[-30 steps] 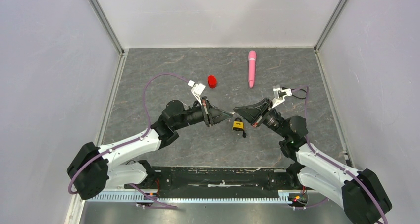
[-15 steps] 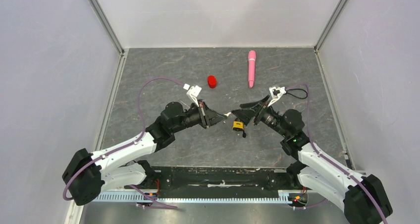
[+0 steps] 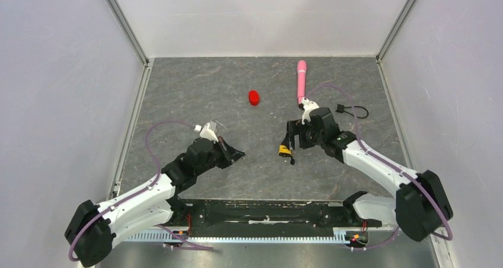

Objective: Unlock with the key

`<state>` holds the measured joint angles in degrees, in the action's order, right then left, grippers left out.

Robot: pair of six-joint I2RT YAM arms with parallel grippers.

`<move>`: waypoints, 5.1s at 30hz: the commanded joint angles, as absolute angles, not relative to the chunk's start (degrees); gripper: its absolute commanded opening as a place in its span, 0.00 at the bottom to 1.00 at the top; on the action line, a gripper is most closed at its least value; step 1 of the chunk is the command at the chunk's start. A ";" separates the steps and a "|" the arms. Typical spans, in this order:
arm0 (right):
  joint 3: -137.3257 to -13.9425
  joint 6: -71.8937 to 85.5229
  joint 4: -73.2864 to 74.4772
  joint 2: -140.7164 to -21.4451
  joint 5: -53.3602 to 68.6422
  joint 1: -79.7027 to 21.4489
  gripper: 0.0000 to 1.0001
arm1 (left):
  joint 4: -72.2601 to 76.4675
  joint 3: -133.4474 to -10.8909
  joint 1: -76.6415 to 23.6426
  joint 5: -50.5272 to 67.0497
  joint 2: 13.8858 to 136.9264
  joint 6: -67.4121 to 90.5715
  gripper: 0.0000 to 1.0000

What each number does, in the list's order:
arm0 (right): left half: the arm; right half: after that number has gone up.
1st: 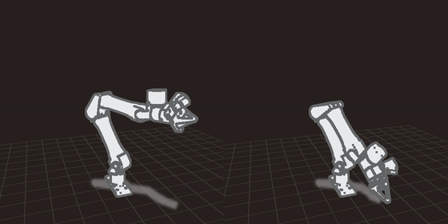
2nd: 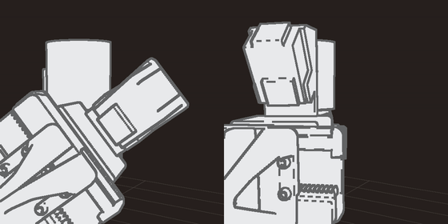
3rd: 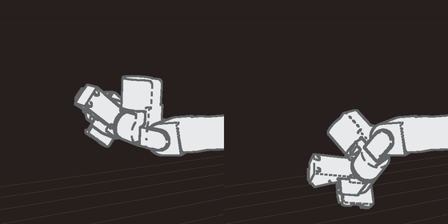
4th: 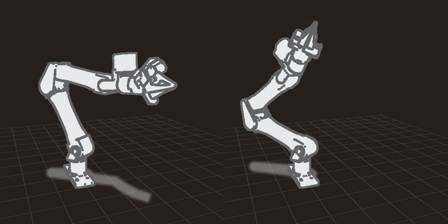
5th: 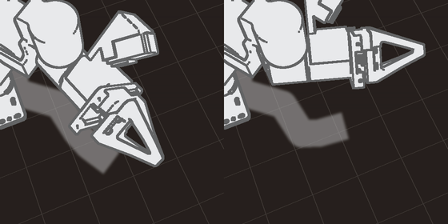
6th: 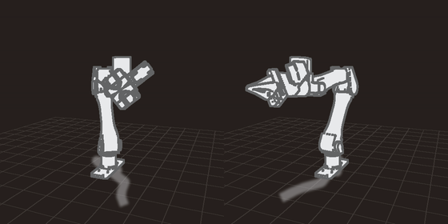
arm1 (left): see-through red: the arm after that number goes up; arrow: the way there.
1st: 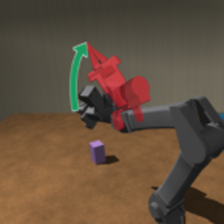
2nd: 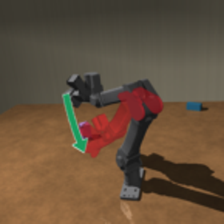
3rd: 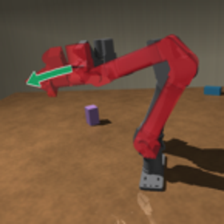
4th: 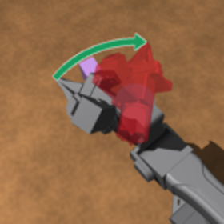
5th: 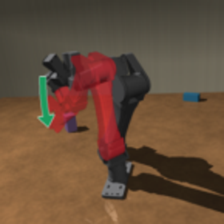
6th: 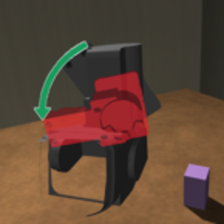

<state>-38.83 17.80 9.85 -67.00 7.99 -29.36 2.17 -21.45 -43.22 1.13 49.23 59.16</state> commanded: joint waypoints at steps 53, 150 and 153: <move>-54.36 43.93 21.36 -88.21 -3.44 -44.76 0.81 | 0.45 -15.47 -42.58 -2.39 36.87 62.18 0.02; -44.09 18.91 -5.00 -85.58 29.99 -30.32 0.00 | 10.50 -20.66 -42.63 9.92 46.82 61.09 0.02; -42.66 19.41 -6.87 -84.56 30.34 -29.93 0.00 | 11.33 -20.57 -42.64 10.41 47.13 61.08 0.02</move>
